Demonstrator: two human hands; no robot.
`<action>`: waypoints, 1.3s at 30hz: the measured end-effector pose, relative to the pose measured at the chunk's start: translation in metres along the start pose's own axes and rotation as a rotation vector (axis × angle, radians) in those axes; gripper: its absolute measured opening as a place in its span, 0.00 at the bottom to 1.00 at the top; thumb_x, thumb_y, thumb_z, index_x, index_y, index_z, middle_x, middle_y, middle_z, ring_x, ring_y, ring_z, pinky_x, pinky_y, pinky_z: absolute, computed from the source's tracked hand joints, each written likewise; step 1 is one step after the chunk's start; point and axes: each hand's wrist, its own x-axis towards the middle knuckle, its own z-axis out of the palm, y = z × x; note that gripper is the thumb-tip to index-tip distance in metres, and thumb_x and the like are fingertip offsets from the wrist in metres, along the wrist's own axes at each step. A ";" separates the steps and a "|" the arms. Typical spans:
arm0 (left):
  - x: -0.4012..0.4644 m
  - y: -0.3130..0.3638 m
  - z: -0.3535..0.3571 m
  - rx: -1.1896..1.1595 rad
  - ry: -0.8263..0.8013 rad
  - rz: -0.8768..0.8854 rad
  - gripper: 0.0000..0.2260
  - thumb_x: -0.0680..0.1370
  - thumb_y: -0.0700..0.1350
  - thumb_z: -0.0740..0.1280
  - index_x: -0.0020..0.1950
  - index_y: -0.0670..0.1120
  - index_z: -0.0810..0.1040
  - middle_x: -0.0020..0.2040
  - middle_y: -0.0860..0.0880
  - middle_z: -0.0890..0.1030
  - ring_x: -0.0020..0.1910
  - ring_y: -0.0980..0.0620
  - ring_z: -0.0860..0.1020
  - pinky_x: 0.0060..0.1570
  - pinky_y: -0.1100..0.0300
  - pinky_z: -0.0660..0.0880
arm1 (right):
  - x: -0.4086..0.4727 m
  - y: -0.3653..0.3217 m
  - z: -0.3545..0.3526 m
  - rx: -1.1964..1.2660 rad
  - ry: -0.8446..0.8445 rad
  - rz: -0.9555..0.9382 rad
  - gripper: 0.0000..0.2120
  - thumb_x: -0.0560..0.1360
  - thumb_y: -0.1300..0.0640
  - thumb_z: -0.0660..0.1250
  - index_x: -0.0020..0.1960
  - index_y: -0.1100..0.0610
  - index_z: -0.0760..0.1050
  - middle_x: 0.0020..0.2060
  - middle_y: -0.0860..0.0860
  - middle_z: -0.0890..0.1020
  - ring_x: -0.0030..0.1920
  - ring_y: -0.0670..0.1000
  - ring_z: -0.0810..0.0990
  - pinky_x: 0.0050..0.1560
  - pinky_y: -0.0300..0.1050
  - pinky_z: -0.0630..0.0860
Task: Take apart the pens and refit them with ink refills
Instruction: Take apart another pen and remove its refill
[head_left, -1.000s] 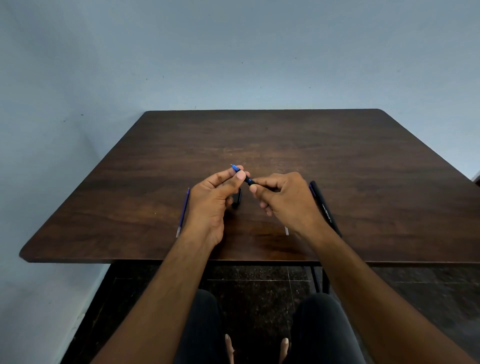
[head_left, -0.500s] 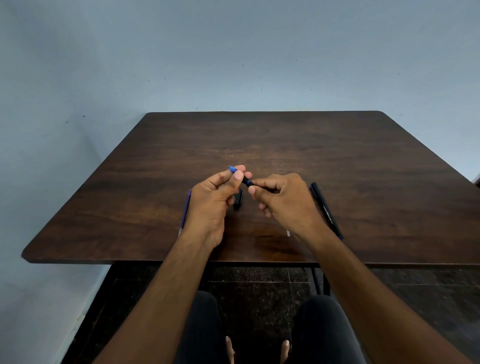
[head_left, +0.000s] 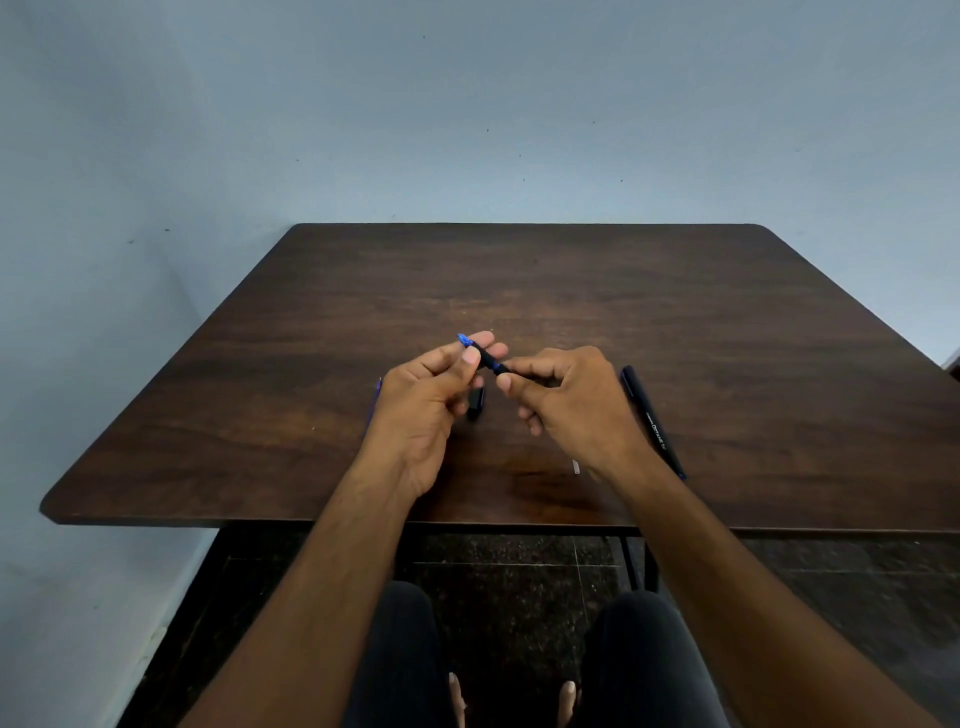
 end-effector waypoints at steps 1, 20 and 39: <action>0.000 0.001 0.000 0.005 0.021 0.007 0.09 0.80 0.43 0.68 0.57 0.45 0.85 0.55 0.48 0.86 0.41 0.58 0.75 0.39 0.64 0.67 | 0.000 0.000 0.000 -0.002 -0.003 0.004 0.09 0.78 0.58 0.72 0.57 0.54 0.85 0.33 0.45 0.81 0.26 0.40 0.77 0.32 0.39 0.77; 0.014 0.008 0.001 -0.107 0.330 0.061 0.11 0.67 0.50 0.80 0.43 0.45 0.86 0.38 0.49 0.83 0.31 0.58 0.72 0.33 0.63 0.69 | -0.007 0.000 -0.004 0.157 0.034 0.062 0.09 0.75 0.63 0.74 0.47 0.50 0.87 0.31 0.48 0.84 0.30 0.50 0.79 0.31 0.46 0.79; 0.001 0.000 -0.005 1.075 0.214 0.069 0.09 0.63 0.56 0.82 0.34 0.54 0.85 0.30 0.55 0.83 0.31 0.61 0.81 0.32 0.64 0.75 | 0.001 0.010 -0.004 0.129 0.092 0.130 0.06 0.74 0.58 0.73 0.48 0.50 0.86 0.32 0.57 0.85 0.28 0.54 0.80 0.31 0.55 0.83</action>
